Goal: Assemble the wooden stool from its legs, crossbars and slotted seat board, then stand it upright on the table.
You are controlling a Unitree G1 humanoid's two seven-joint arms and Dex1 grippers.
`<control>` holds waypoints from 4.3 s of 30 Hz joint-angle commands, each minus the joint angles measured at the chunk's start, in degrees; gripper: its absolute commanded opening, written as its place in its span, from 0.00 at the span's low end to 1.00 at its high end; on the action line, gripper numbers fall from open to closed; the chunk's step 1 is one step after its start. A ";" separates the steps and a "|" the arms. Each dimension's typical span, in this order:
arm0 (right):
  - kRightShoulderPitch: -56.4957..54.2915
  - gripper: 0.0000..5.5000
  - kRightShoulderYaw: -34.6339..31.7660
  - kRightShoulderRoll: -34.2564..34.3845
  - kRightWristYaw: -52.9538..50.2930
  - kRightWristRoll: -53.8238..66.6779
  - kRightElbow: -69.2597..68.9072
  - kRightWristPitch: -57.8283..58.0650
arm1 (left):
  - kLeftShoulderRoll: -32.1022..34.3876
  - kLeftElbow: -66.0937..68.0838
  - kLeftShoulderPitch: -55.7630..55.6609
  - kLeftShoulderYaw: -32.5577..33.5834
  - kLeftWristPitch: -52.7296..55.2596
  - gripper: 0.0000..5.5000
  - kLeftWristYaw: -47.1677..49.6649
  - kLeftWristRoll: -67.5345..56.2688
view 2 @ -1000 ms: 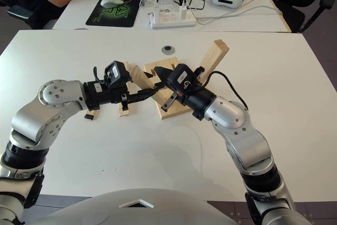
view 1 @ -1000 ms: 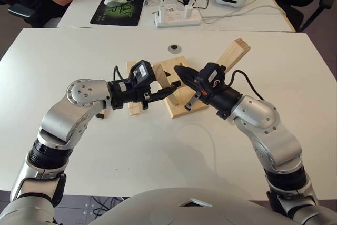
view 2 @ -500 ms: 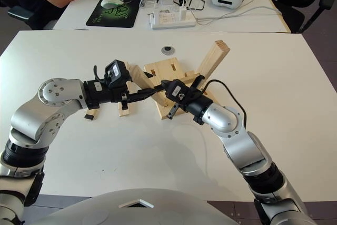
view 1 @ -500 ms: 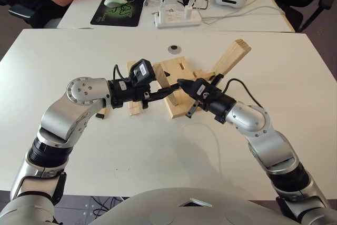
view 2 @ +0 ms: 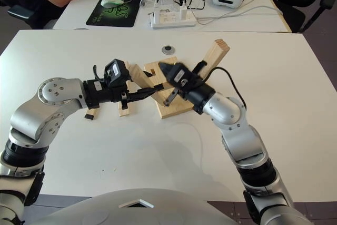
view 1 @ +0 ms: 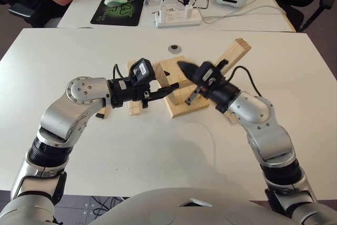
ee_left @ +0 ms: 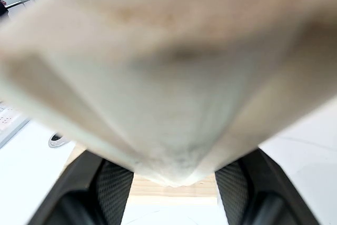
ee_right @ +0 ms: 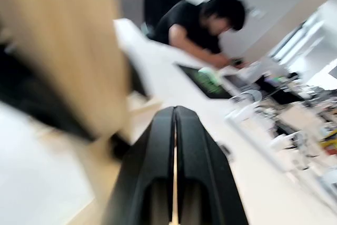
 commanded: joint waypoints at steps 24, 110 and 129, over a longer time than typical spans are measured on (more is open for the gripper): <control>11.07 0.00 -18.95 -25.92 30.29 45.83 10.46 14.41 | 10.70 31.20 -17.02 0.94 -10.52 0.38 -29.08 4.45; 10.34 0.00 -30.73 12.00 -30.18 13.79 -16.25 19.21 | -25.47 -28.69 29.44 23.80 4.69 0.08 42.19 15.61; 11.31 0.00 -31.19 10.59 -28.84 14.07 -15.49 25.70 | -20.98 -27.08 30.43 18.96 9.80 0.00 41.38 19.58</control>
